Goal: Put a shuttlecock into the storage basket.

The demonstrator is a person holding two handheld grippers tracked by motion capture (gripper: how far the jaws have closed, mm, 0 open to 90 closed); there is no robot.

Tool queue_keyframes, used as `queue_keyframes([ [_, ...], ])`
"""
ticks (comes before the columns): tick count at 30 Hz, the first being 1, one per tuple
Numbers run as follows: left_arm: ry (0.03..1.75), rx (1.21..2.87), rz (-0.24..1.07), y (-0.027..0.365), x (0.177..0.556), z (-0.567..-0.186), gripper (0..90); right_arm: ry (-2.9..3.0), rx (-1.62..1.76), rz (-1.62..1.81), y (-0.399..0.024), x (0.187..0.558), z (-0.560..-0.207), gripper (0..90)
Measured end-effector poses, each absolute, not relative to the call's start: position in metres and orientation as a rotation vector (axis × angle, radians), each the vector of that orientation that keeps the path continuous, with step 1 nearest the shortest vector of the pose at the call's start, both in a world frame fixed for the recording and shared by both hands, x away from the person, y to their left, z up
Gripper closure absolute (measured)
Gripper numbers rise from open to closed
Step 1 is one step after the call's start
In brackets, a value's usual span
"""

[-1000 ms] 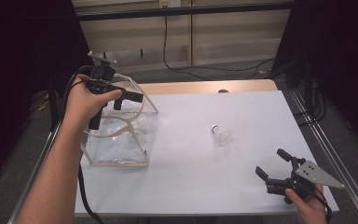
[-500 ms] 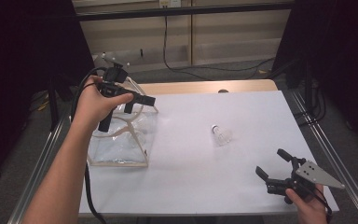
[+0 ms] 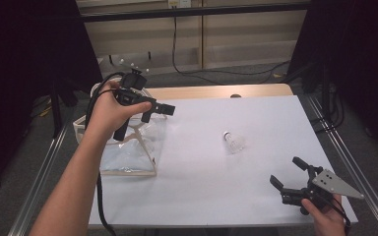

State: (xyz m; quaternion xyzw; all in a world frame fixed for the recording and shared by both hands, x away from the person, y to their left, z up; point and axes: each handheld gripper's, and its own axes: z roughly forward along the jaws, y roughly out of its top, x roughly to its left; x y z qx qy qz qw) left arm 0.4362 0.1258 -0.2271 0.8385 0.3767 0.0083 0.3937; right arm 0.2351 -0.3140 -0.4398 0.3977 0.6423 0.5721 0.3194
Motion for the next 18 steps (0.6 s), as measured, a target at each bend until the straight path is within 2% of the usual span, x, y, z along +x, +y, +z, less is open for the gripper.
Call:
queue_keyframes([
  [18, 0.92, 2.124, 0.002, 0.111, 0.432, -0.238, 11.4, 1.689, 1.044, 1.503, -0.314, 0.235, -0.44, 1.4],
])
